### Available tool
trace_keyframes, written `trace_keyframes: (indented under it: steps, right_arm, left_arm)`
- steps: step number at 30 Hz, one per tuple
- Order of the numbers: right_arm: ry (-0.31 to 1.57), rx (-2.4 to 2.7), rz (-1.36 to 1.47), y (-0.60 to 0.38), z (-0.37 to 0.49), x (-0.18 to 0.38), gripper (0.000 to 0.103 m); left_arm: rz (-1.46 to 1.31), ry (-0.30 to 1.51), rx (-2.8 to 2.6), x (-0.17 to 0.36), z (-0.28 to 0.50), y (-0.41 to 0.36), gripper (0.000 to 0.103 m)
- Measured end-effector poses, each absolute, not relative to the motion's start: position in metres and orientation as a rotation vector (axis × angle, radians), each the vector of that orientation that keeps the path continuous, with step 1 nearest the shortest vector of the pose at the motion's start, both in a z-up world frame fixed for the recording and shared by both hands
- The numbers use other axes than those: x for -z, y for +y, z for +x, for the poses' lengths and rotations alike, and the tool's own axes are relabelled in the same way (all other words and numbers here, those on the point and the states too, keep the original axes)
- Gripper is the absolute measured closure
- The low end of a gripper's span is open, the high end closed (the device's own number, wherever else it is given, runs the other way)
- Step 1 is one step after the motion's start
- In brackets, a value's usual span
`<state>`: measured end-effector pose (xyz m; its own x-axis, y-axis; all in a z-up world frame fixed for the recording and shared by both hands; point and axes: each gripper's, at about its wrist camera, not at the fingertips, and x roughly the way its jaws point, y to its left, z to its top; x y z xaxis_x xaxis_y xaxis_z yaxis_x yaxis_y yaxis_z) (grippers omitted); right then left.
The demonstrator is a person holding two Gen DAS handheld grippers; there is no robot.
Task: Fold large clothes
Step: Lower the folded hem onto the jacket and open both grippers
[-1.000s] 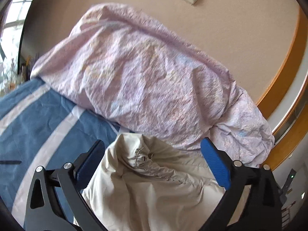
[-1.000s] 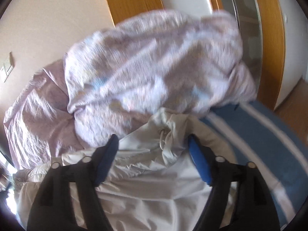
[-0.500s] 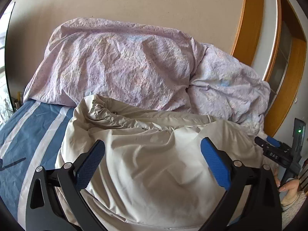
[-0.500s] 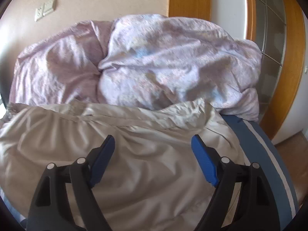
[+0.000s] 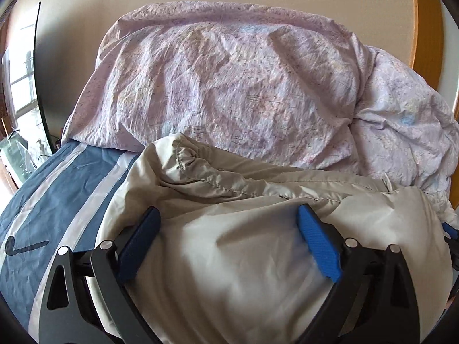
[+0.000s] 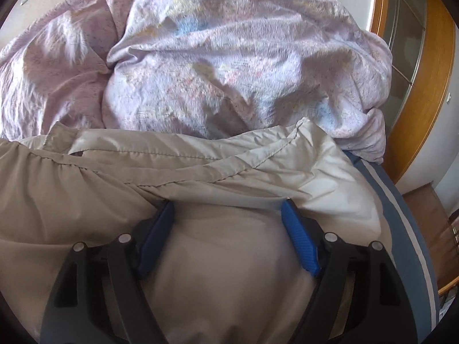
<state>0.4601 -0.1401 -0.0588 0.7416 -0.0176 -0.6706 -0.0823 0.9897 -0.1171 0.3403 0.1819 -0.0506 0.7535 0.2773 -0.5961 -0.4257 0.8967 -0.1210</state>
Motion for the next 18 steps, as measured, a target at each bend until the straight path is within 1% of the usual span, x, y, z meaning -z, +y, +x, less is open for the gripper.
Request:
trace_keyframes:
  steps: [11,13,18]
  right_arm:
    - [0.757,-0.048,-0.024,-0.158,0.474,0.075,0.023]
    - [0.760,-0.051,-0.019,-0.159,0.476,0.078,0.022]
    - [0.784,-0.063,-0.012,-0.158,0.485,0.083,0.020]
  left_arm:
    - [-0.299,0.654,-0.380,0.068,0.356,0.199,0.004]
    - [-0.304,0.669,-0.374,0.071,0.361,0.201,0.001]
    - [-0.319,0.686,-0.370,0.080,0.370,0.204,0.001]
